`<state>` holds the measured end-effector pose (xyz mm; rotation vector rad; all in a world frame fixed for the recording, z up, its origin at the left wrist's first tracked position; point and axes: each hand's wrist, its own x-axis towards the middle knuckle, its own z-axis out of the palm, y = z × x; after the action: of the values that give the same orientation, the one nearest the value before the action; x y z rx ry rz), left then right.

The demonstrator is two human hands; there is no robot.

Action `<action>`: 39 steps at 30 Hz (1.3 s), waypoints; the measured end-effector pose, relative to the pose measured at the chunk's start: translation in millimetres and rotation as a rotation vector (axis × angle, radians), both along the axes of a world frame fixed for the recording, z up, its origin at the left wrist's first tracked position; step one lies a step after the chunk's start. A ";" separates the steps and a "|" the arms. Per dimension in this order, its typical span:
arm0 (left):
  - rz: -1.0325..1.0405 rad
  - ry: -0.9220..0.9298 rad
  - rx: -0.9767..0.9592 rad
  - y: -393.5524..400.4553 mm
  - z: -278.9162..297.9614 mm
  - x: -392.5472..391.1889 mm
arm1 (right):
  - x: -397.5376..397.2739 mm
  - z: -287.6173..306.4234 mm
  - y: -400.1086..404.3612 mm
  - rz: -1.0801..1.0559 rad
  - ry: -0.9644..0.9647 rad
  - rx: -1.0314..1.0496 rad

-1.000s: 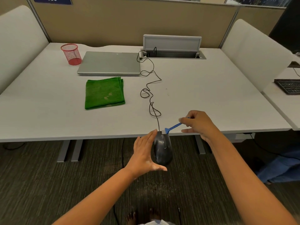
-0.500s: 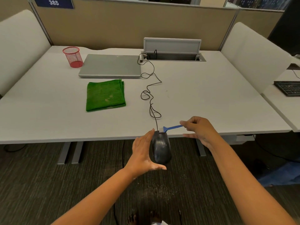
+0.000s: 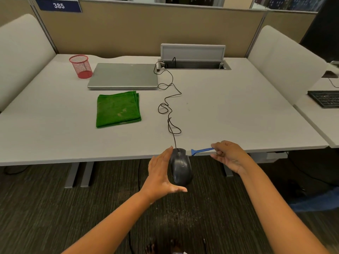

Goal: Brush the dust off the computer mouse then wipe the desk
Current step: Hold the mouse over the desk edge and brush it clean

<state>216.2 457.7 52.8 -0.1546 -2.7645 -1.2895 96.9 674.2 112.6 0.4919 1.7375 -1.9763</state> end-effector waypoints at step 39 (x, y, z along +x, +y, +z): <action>0.251 0.123 0.002 -25.8 1.6 -91.6 | -28.8 -12.6 36.5 0.017 0.072 0.057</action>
<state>124.7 431.8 54.4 0.1068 -2.5800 -1.1775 68.1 710.7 100.0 0.4289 1.8403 -1.9599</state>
